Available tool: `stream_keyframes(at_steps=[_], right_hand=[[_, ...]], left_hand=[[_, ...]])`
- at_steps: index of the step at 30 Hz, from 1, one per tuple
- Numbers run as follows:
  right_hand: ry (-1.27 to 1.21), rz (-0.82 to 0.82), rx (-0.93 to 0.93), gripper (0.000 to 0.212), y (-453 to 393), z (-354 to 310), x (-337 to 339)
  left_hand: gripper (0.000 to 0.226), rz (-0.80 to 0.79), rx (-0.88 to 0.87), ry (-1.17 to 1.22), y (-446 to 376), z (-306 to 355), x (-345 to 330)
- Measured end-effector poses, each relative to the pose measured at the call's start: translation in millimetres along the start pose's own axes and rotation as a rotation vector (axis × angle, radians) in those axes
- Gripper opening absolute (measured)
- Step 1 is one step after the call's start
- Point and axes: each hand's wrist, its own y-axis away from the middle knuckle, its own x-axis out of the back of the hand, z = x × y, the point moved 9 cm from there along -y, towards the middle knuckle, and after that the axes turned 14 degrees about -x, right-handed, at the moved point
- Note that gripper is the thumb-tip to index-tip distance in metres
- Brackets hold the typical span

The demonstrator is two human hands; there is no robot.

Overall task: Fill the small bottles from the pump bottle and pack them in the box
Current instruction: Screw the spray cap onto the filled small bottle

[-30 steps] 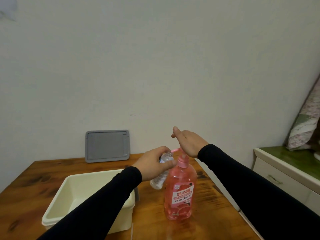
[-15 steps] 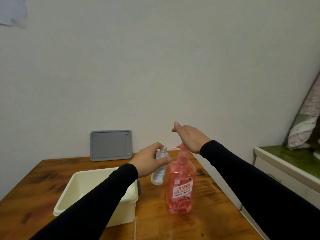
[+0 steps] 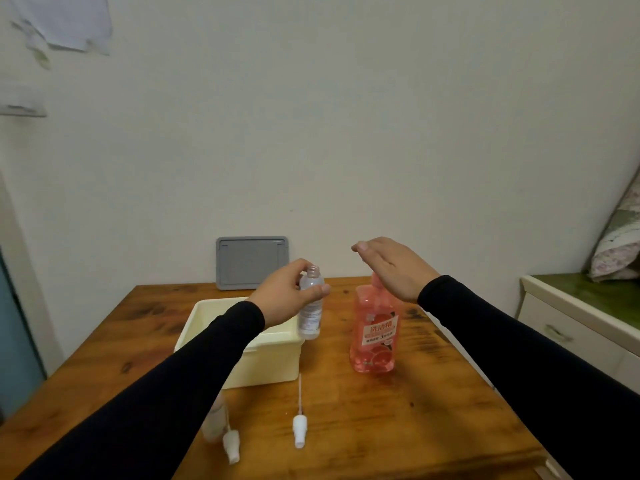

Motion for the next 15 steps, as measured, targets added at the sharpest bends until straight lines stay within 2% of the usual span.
stream_keyframes(at_steps=[3,6,11,15], right_hand=[[0.018,-0.044,0.011,0.063,17,-1,-19],[0.043,-0.104,0.002,0.034,33,2,-48],[0.110,-0.280,0.022,0.042,63,1,-114],[0.221,-0.424,0.113,0.041,87,-7,-161]], left_hand=[[0.043,0.027,0.013,0.008,18,-1,8],[0.042,0.048,0.029,-0.003,36,-3,13],[0.036,0.067,0.058,-0.043,64,-10,17],[0.045,0.070,0.108,-0.078,77,-18,19]])
